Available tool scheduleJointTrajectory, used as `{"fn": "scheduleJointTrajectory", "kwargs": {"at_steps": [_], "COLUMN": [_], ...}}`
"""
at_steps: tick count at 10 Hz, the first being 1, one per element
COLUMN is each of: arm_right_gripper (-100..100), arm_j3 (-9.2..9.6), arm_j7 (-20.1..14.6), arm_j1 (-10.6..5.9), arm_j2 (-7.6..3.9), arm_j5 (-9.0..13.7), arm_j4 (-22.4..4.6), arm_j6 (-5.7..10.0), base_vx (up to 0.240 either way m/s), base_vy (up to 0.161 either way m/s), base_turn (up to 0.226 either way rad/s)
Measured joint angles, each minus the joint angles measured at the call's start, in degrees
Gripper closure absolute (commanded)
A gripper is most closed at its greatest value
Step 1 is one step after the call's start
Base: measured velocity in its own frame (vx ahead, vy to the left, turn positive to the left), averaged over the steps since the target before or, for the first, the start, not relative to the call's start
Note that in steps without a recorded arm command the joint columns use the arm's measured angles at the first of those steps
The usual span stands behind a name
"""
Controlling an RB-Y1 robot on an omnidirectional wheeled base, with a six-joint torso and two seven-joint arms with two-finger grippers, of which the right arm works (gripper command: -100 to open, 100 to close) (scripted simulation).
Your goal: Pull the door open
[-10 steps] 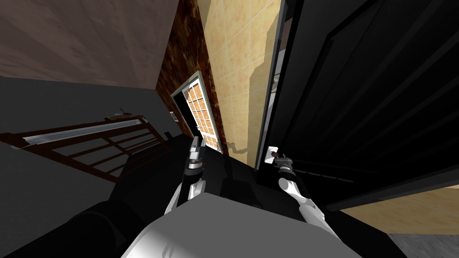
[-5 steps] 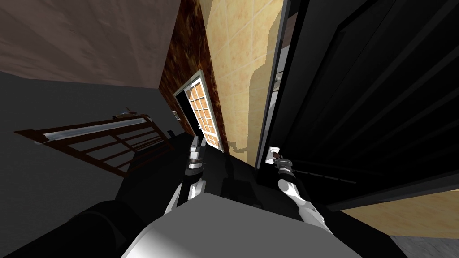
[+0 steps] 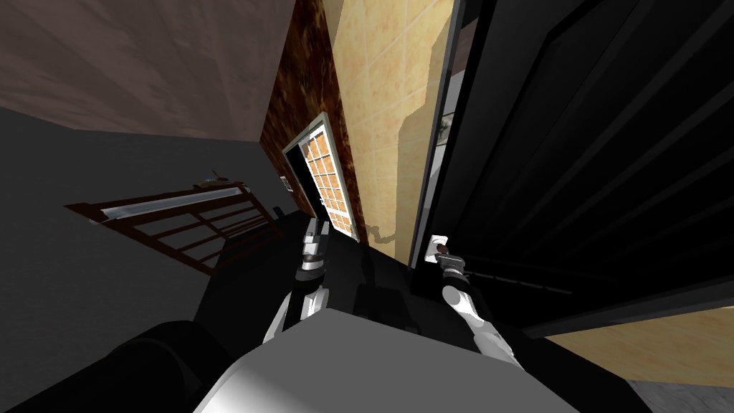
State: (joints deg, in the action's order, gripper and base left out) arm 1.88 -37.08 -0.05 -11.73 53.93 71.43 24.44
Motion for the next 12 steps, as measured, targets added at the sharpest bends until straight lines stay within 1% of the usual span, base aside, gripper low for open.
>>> {"fn": "scheduleJointTrajectory", "kwargs": {"at_steps": [1, 2, 3, 4, 5, 6, 7, 8, 9, 10, 11, 12], "arm_right_gripper": [-100, -100, -100, -100, -100, -100, -100, -100, -100, -100, -100, -100], "arm_j3": [0.35, 0.61, 0.81, 0.96, 1.05, 0.75, -0.19, -1.17, -1.98, -2.37, -2.70, -2.87], "arm_j7": [-1.50, -3.21, -4.60, -5.51, -6.34, -6.54, -6.20, -5.67, -5.17, -5.04, -5.00, -4.86], "arm_j1": [0.18, -0.15, 0.29, 0.73, 0.81, 1.11, 1.15, 1.27, 0.67, 0.24, 0.23, -0.07], "arm_j2": [-0.17, -0.10, 0.14, 0.58, 0.60, 0.40, -0.02, -0.35, -0.59, -0.94, -1.29, -1.28], "arm_j5": [0.90, 2.01, 3.09, 3.94, 4.72, 4.90, 5.54, 6.17, 6.80, 7.21, 7.67, 7.92], "arm_j4": [0.04, -0.33, 0.29, 0.86, 1.06, 0.75, 0.57, 0.98, 0.74, 0.59, 0.99, 0.94], "arm_j6": [0.25, 0.49, 0.59, 0.67, 0.47, 0.42, -0.60, -1.90, -3.29, -4.23, -5.24, -5.87], "base_vx": [-0.075, -0.081, -0.067, -0.058, -0.020, 0.011, 0.020, 0.029, 0.022, 0.015, 0.012, 0.003], "base_vy": [-0.026, -0.034, -0.032, -0.020, -0.034, 0.011, 0.058, 0.060, 0.064, 0.073, 0.063, 0.048], "base_turn": [0.029, 0.047, 0.042, 0.025, -0.049, -0.163, -0.131, -0.099, -0.053, -0.072, -0.074, -0.031]}}
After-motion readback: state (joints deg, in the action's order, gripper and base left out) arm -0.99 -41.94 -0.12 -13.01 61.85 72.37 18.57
